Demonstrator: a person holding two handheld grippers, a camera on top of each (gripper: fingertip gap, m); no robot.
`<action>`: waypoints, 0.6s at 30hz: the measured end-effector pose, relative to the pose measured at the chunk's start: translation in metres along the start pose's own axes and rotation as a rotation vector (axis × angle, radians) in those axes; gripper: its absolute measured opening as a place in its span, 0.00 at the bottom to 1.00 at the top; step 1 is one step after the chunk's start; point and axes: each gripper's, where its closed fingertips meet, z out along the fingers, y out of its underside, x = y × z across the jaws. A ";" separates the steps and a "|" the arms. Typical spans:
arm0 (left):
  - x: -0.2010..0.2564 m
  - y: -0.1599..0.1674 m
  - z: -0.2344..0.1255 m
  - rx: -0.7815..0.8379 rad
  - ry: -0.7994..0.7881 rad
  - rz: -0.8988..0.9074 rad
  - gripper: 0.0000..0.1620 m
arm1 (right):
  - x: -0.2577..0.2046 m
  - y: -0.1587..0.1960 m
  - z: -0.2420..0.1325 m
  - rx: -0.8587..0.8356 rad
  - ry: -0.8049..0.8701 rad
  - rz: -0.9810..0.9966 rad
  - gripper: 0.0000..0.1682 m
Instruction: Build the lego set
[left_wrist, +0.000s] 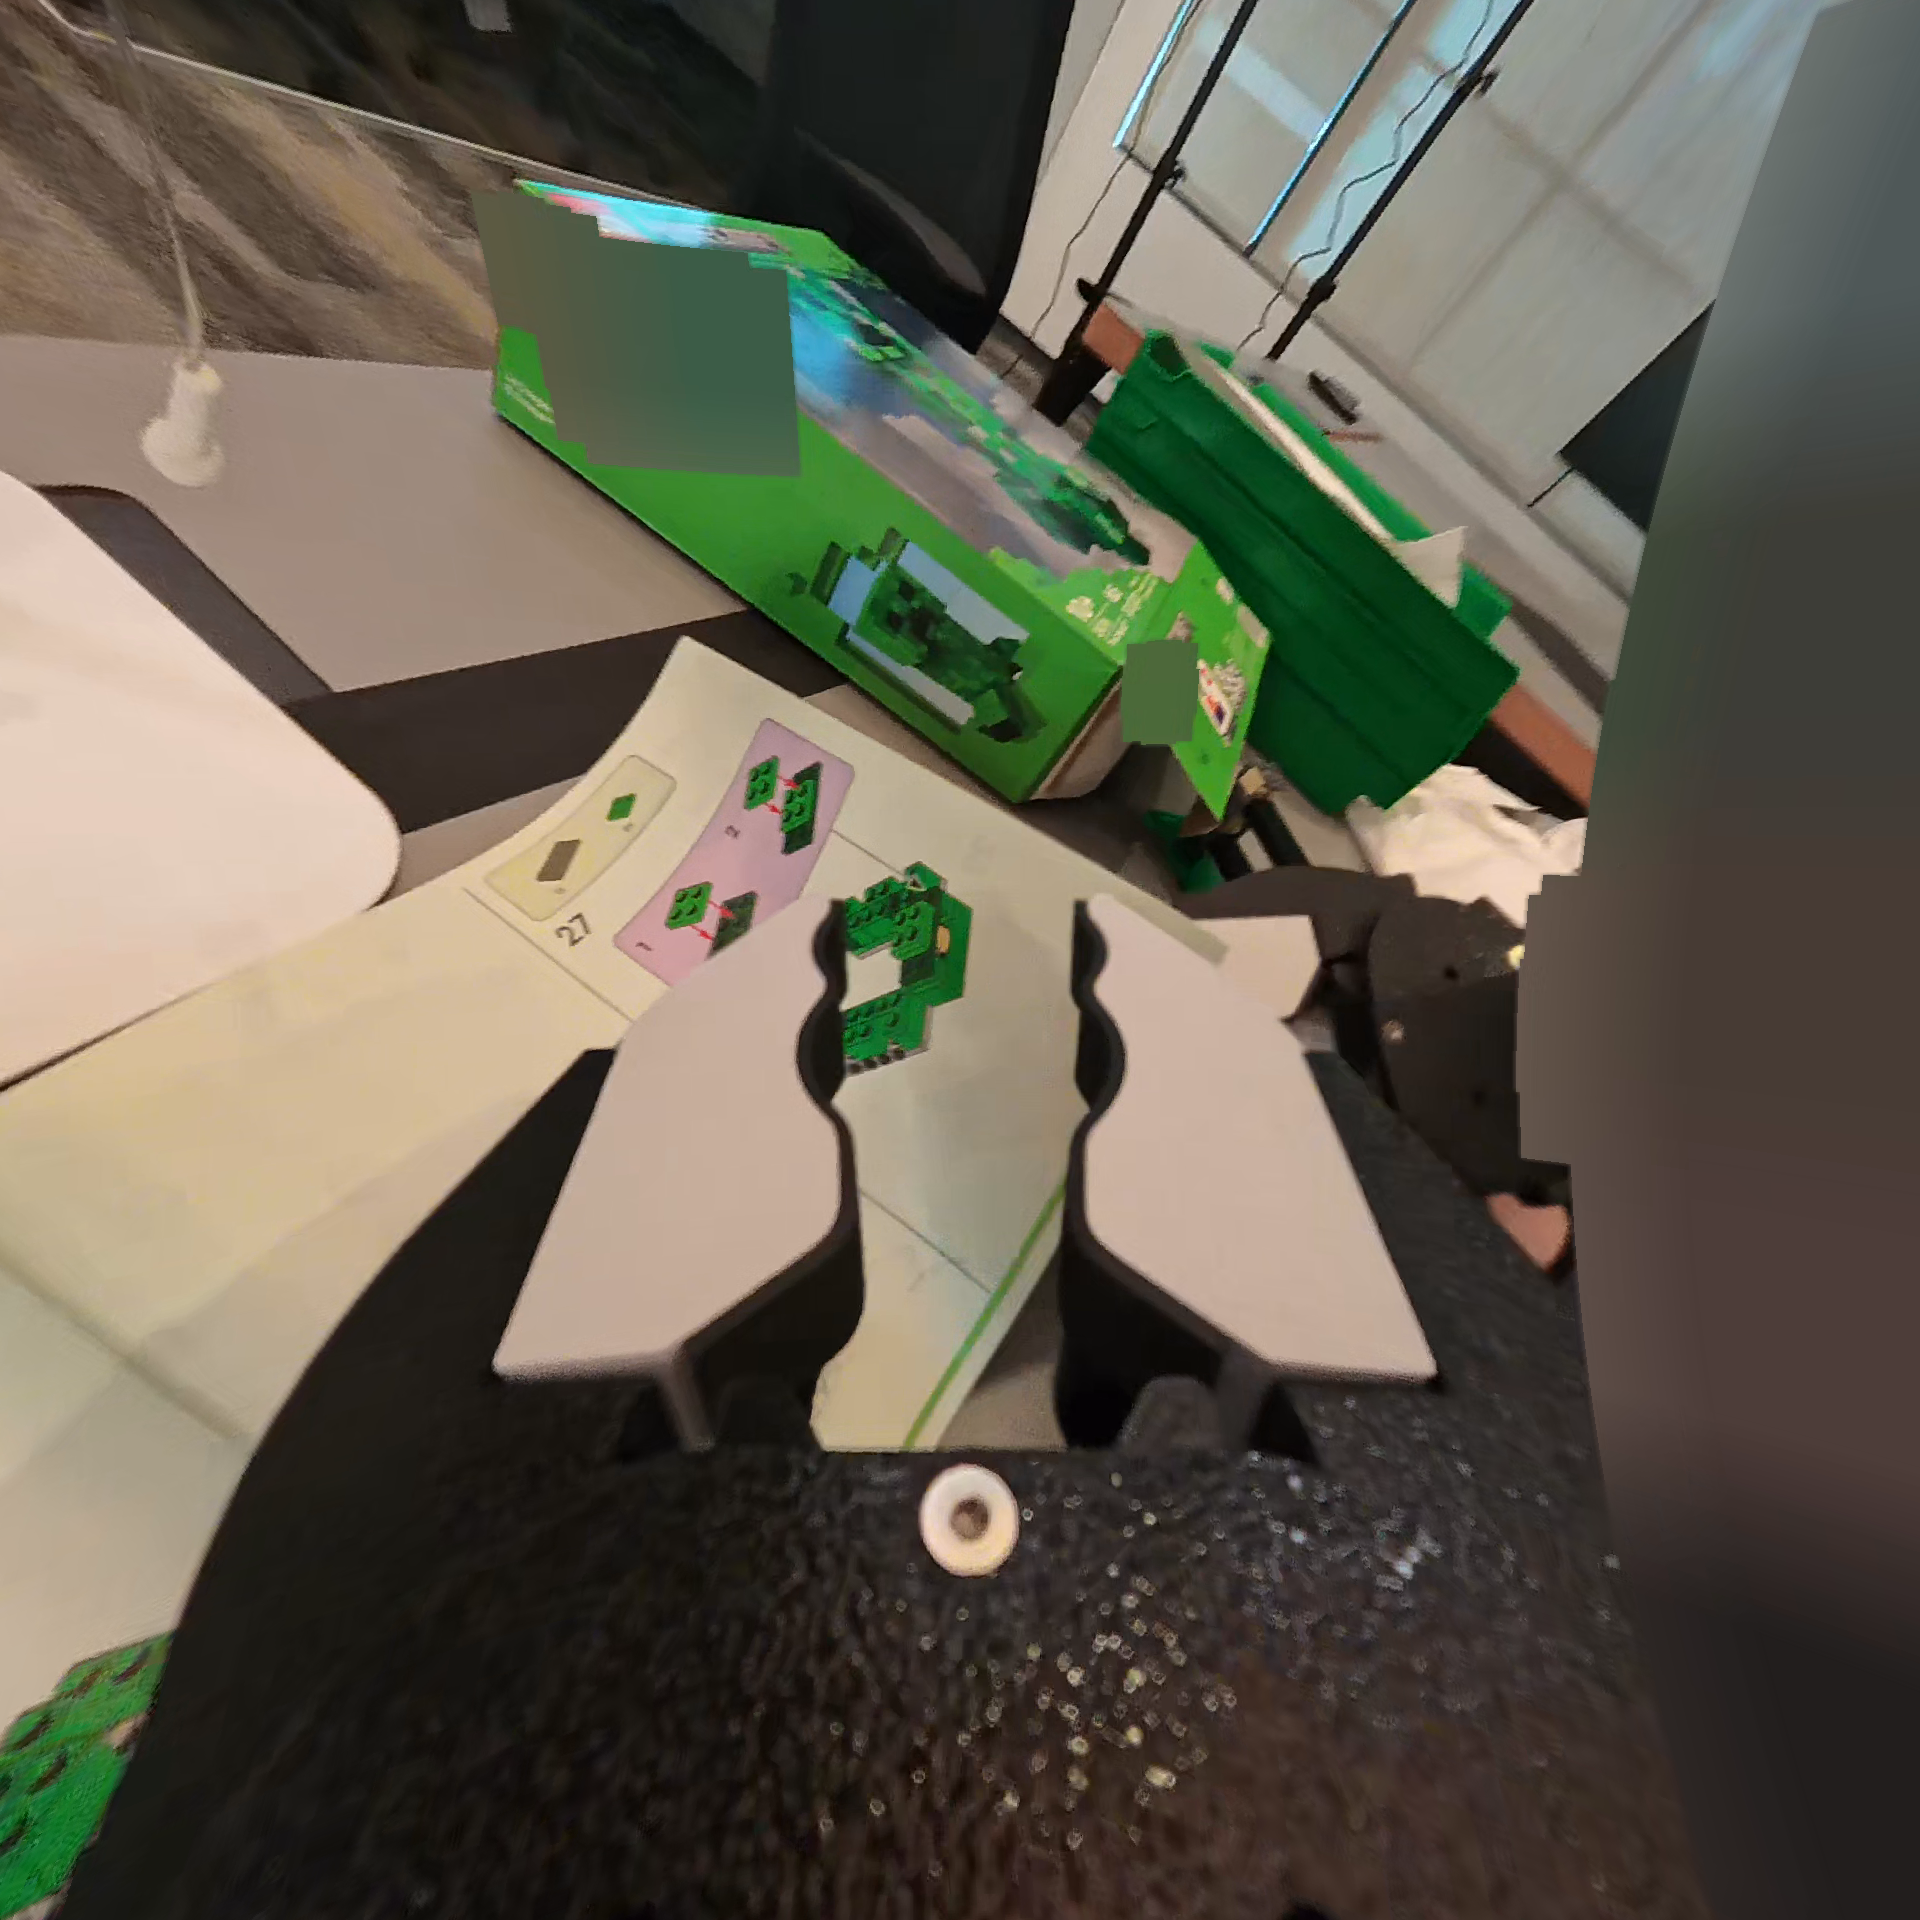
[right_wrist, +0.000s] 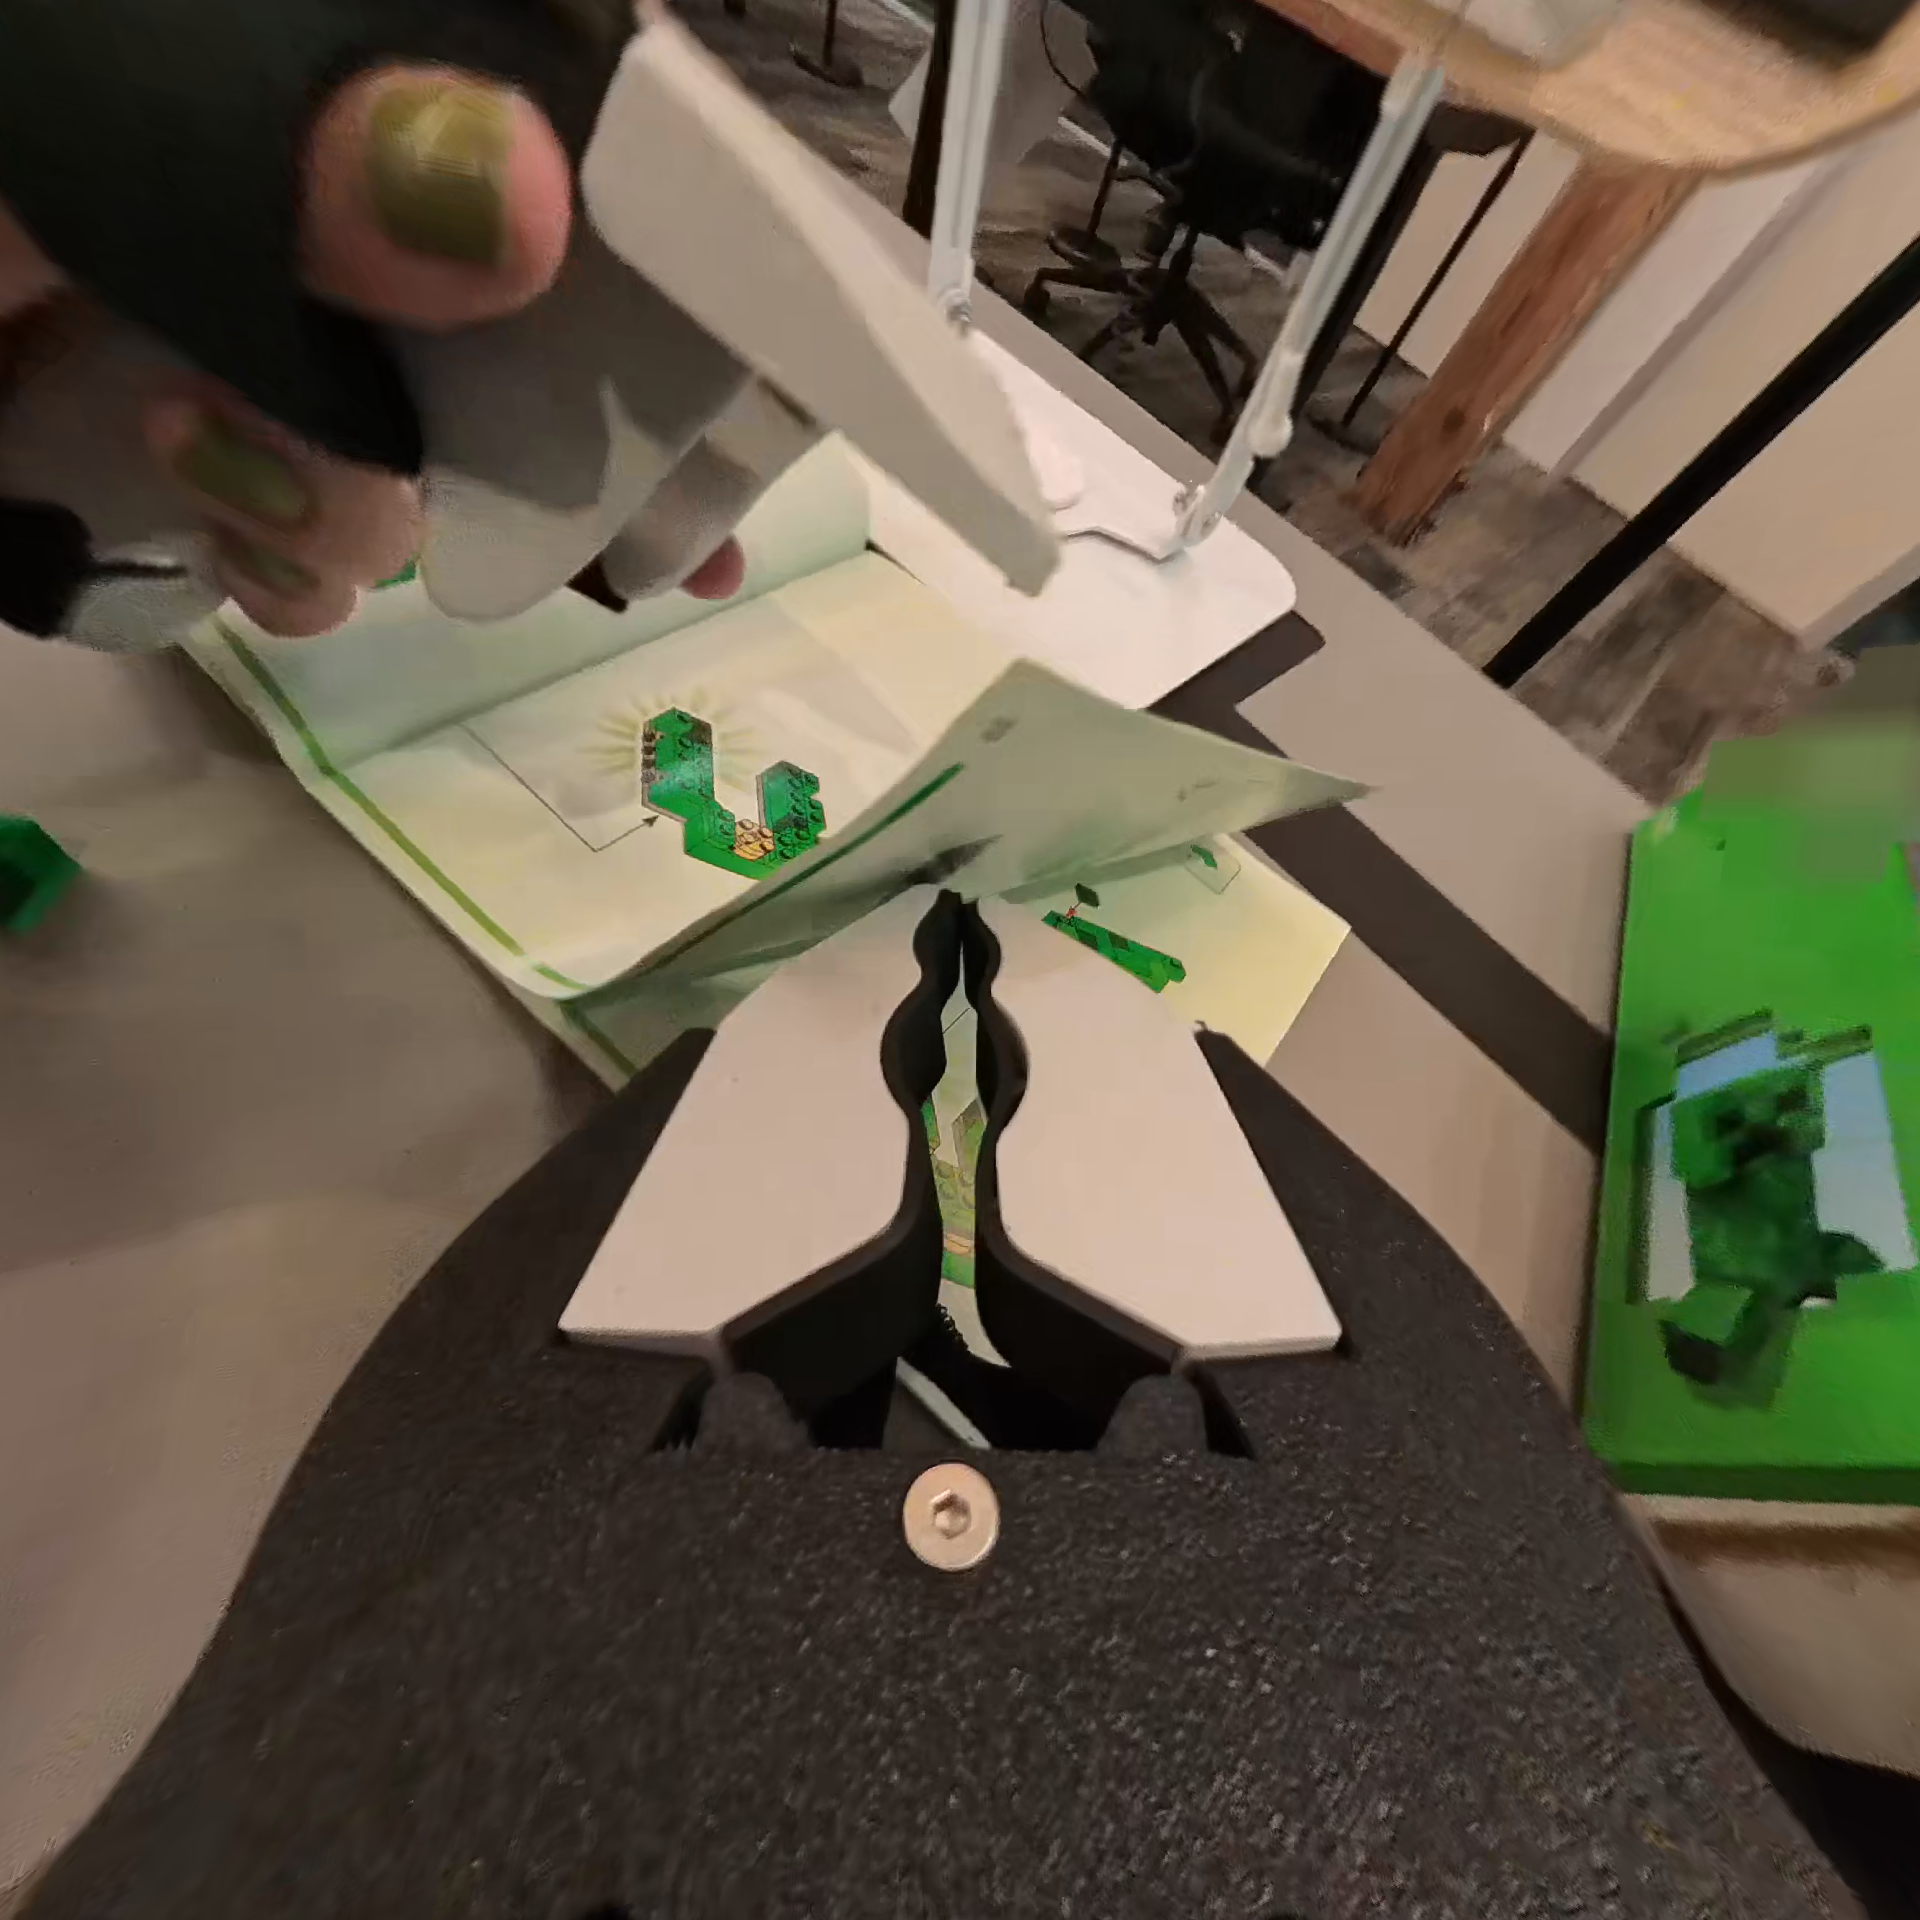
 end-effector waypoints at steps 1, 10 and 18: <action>0.002 -0.001 0.000 0.001 0.019 -0.019 0.28 | -0.002 -0.001 0.000 -0.002 0.004 -0.041 0.00; 0.020 0.011 0.006 -0.115 0.058 0.028 0.35 | -0.020 0.004 0.006 -0.061 0.037 -0.370 0.00; 0.033 0.015 0.008 -0.197 -0.003 0.324 0.40 | 0.003 0.006 0.001 -0.078 0.123 -0.238 0.00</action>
